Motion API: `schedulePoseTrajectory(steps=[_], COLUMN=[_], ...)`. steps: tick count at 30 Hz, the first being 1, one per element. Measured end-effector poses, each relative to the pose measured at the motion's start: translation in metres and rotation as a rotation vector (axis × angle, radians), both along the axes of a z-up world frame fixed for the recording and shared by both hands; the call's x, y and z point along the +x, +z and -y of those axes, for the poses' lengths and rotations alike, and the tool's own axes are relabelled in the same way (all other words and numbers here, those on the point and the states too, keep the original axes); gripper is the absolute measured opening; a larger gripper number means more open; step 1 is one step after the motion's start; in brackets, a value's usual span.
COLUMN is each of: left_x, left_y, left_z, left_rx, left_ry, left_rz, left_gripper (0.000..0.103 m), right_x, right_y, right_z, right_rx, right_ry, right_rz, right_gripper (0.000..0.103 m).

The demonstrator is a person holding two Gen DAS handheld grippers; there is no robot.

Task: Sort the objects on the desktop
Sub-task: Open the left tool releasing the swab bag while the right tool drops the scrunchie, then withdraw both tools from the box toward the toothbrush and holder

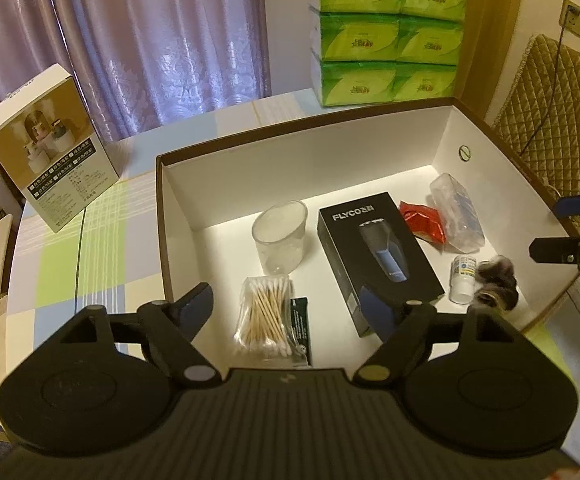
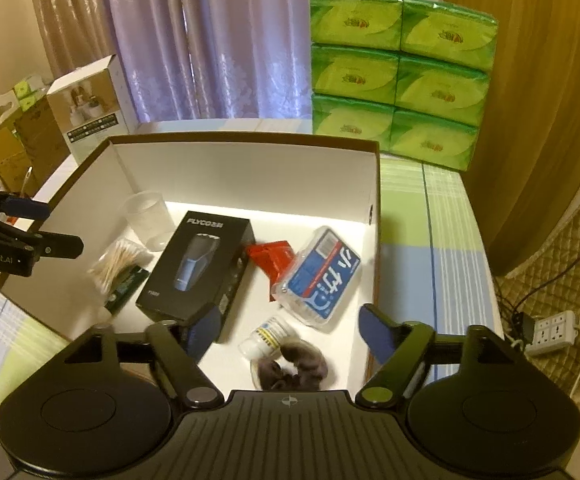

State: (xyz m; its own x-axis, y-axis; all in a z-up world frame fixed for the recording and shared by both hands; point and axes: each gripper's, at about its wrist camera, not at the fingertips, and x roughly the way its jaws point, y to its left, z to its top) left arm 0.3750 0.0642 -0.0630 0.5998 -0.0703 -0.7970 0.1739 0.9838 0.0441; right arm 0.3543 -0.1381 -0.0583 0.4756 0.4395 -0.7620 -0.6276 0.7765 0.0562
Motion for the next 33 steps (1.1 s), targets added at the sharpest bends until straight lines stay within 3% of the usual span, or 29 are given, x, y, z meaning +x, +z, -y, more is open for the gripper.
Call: schedulePoseTrajectory(steps=[9,22,33], left_x=[-0.008,-0.03,-0.054], left_y=[0.008,0.023,0.039], left_z=[0.002,0.002,-0.001], left_rx=[-0.008,-0.003,0.004], left_ry=[-0.004,0.02,0.045], left_rz=[-0.014,-0.01,0.004], left_gripper=[0.091,0.099,0.099], right_x=[-0.01,-0.025,-0.044], right_y=[0.011,0.019,0.035], right_z=[-0.006,-0.012,-0.01], right_rx=[0.021,0.001,0.038], right_ry=[-0.006,-0.037,-0.043], right_rz=[0.003,-0.011,0.005], right_gripper=[0.101,0.101,0.101])
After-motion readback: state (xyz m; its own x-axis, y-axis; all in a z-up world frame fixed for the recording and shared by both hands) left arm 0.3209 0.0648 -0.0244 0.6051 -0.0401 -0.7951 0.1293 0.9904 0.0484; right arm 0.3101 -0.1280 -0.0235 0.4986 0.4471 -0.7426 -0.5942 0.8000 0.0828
